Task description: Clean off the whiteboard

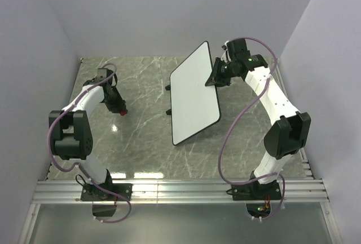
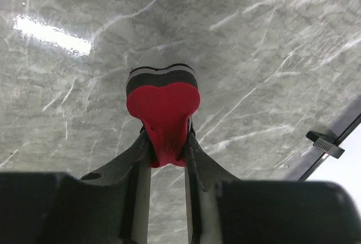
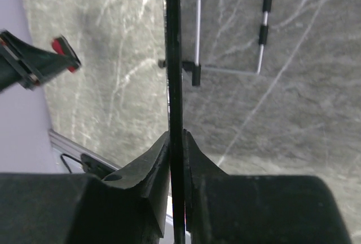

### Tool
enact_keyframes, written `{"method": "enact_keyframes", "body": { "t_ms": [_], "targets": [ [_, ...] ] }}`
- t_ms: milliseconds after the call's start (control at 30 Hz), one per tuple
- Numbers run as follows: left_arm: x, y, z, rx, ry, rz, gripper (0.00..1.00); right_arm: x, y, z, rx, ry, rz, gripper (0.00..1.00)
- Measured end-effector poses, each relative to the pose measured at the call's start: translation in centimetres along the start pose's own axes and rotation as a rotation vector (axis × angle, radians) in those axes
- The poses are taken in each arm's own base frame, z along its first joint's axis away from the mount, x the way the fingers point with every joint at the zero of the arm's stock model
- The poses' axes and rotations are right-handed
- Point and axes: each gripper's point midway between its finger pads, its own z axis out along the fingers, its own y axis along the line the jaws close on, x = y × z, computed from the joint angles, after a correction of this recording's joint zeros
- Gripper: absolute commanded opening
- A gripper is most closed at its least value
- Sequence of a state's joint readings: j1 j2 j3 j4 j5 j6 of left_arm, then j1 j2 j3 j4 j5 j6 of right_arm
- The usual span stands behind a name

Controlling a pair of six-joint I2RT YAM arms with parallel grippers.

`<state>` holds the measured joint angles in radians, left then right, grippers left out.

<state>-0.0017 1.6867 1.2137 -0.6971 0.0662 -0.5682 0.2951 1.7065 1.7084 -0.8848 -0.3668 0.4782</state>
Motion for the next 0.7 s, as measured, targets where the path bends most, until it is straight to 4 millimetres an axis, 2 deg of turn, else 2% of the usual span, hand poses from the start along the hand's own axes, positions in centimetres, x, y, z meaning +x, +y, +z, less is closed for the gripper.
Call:
{"method": "enact_keyframes", "body": {
  "t_ms": [100, 133, 233, 400, 500, 533, 600, 633, 700],
  "targets": [
    [0.2, 0.0, 0.4, 0.002, 0.011, 0.004, 0.34, -0.8, 0.2, 0.5, -0.014, 0.003, 0.025, 0.00],
    [0.3, 0.1, 0.7, 0.001, 0.014, 0.005, 0.41, -1.0, 0.2, 0.7, -0.017, 0.003, 0.034, 0.00],
    [0.8, 0.3, 1.5, -0.003, 0.031, 0.006, 0.54, -1.4, 0.5, 0.9, -0.035, -0.003, 0.048, 0.00],
    [2.2, 1.4, 3.1, -0.033, 0.079, 0.002, 0.57, -1.6, 0.7, 1.1, -0.054, -0.003, 0.058, 0.01],
    [2.5, 1.9, 3.5, -0.056, 0.089, 0.008, 0.57, -1.7, 0.8, 1.1, -0.057, -0.007, 0.056, 0.15],
    [2.5, 2.0, 3.5, -0.059, 0.087, 0.012, 0.57, -1.8, 0.8, 1.1, -0.057, -0.008, 0.056, 0.25],
    [2.4, 2.1, 3.5, -0.065, 0.082, 0.019, 0.57, -1.8, 0.6, 1.2, -0.047, -0.012, 0.059, 0.38],
    [2.4, 2.2, 3.5, -0.067, 0.082, 0.021, 0.57, -1.7, 0.4, 1.3, -0.041, -0.011, 0.062, 0.54],
    [2.4, 2.2, 3.5, -0.070, 0.082, 0.023, 0.57, -1.6, 0.1, 1.4, -0.030, -0.010, 0.066, 0.72]
  ]
}}
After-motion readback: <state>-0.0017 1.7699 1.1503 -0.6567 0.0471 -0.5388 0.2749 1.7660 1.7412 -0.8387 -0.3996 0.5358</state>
